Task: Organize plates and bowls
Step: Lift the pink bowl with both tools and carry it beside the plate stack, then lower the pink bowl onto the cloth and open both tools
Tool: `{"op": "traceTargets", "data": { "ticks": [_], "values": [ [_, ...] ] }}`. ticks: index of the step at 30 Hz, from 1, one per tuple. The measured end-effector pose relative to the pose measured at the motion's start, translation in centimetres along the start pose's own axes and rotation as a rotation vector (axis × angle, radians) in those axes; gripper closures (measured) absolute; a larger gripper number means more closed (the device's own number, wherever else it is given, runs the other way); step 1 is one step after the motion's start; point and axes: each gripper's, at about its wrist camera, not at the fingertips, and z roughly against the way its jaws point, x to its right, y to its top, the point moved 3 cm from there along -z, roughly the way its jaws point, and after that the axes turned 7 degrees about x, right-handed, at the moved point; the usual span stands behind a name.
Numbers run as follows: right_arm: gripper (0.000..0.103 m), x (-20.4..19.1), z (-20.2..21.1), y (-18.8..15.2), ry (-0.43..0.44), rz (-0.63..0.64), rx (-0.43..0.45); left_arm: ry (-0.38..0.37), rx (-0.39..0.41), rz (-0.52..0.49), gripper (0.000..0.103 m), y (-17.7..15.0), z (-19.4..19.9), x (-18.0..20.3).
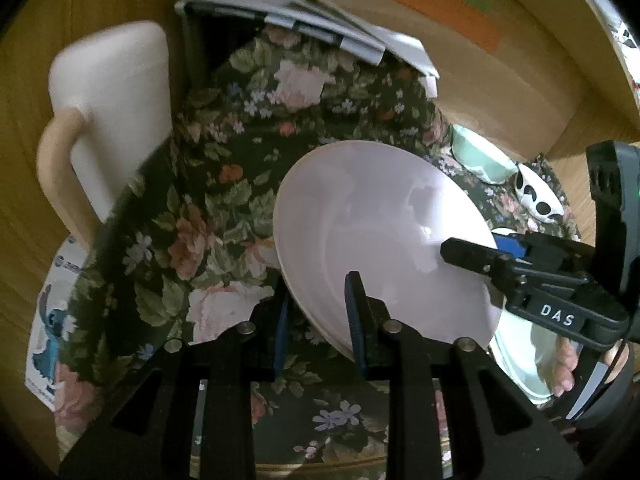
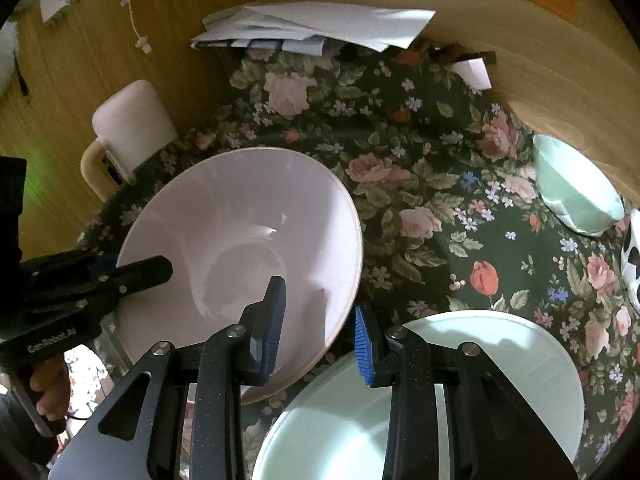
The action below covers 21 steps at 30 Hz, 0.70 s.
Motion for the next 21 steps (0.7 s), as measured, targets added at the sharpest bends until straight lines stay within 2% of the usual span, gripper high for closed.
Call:
{"op": "traceTargets", "data": {
  "ticks": [6, 8, 11, 13, 17, 21],
  "values": [
    [0.073, -0.2, 0.0, -0.2, 0.005, 0.013, -0.009, -0.012, 0.002, -0.012, 0.075, 0.0, -0.1, 0.1],
    [0.073, 0.0, 0.1, -0.2, 0.003, 0.007, 0.001, 0.01, 0.027, -0.029, 0.074, 0.1, 0.2, 0.3],
    [0.073, 0.2, 0.7, -0.1, 0.007, -0.007, 0.02, 0.054, 0.082, -0.074, 0.066, 0.3, 1.1, 0.9],
    [0.071, 0.3, 1.4, 0.1, 0.006, -0.009, 0.04, 0.067, 0.116, -0.089, 0.054, 0.6, 1.8, 1.3],
    [0.066, 0.6, 3.0, 0.3, -0.005, -0.006, 0.085, 0.077, 0.158, -0.105, 0.047, 1.3, 2.9, 2.0],
    [0.053, 1.6, 4.7, 0.3, -0.026, -0.012, 0.129, 0.067, 0.182, -0.104, 0.041, 2.2, 3.6, 2.9]
  ]
}}
